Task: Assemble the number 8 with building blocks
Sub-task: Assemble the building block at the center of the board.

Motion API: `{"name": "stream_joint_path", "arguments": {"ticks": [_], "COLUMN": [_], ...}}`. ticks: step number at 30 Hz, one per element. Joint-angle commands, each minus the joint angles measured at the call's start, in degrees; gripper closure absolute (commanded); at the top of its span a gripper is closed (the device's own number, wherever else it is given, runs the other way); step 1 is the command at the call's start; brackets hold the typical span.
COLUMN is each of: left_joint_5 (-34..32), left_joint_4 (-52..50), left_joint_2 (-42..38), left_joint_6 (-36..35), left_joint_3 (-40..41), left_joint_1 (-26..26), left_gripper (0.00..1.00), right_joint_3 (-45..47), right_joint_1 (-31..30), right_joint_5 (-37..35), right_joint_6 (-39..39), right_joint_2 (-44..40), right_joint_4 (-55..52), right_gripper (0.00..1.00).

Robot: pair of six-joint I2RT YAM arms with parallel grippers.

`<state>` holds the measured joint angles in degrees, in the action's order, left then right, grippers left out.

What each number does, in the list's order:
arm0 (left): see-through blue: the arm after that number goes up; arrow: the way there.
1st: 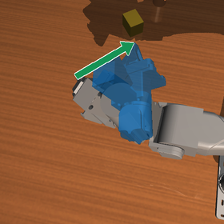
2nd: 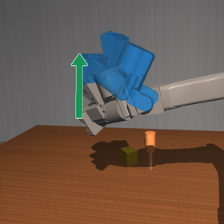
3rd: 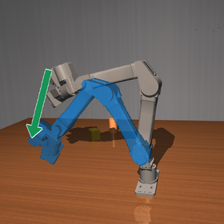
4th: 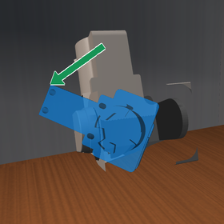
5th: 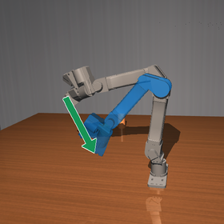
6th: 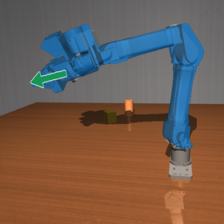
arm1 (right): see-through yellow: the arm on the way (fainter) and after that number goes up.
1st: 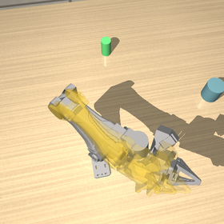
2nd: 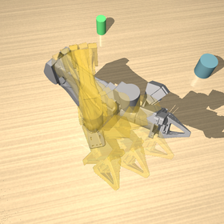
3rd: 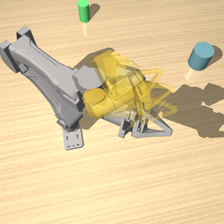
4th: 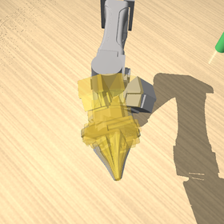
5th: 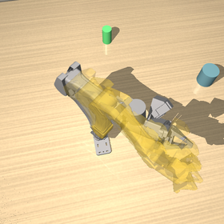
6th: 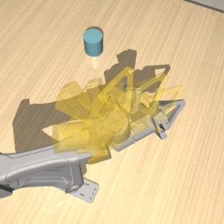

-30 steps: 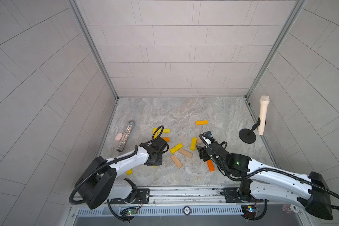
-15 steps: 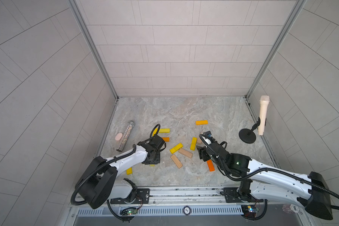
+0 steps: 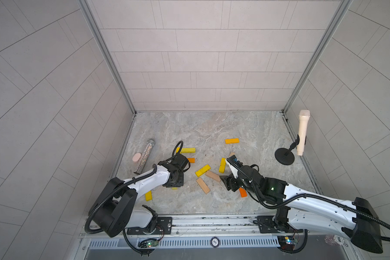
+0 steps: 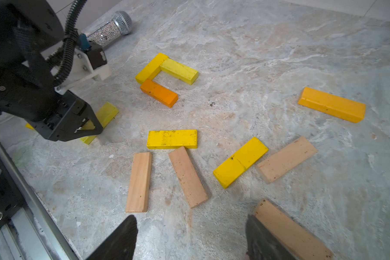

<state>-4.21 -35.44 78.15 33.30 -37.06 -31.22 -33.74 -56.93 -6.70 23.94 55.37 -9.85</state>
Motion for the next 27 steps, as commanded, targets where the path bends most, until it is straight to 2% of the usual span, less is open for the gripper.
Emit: {"name": "stream_joint_path", "arguments": {"ticks": [1,14,20,27], "left_joint_5": [-1.4,-0.8,-1.0,0.8], "left_joint_4": [-0.4,1.3,2.0,3.8], "left_joint_2": [1.2,3.6,5.2,5.4], "left_joint_6": [-1.1,-2.8,-3.5,-4.7], "left_joint_3": [-1.2,-2.0,-2.6,-2.7], "left_joint_1": [0.8,2.4,2.8,5.7], "left_gripper": [0.7,0.7,0.7,0.7], "right_joint_3": [-0.1,-0.8,-0.9,-0.5], "right_joint_1": [0.1,0.4,0.7,0.9], "right_joint_5": [2.3,3.9,3.6,3.0], "right_joint_6": [-1.5,-2.3,-2.1,-1.5], "right_joint_2": [-0.4,0.5,1.0,0.7], "right_joint_4": [2.1,3.3,3.3,3.5], "right_gripper": [0.22,0.05,0.05,0.05]}}
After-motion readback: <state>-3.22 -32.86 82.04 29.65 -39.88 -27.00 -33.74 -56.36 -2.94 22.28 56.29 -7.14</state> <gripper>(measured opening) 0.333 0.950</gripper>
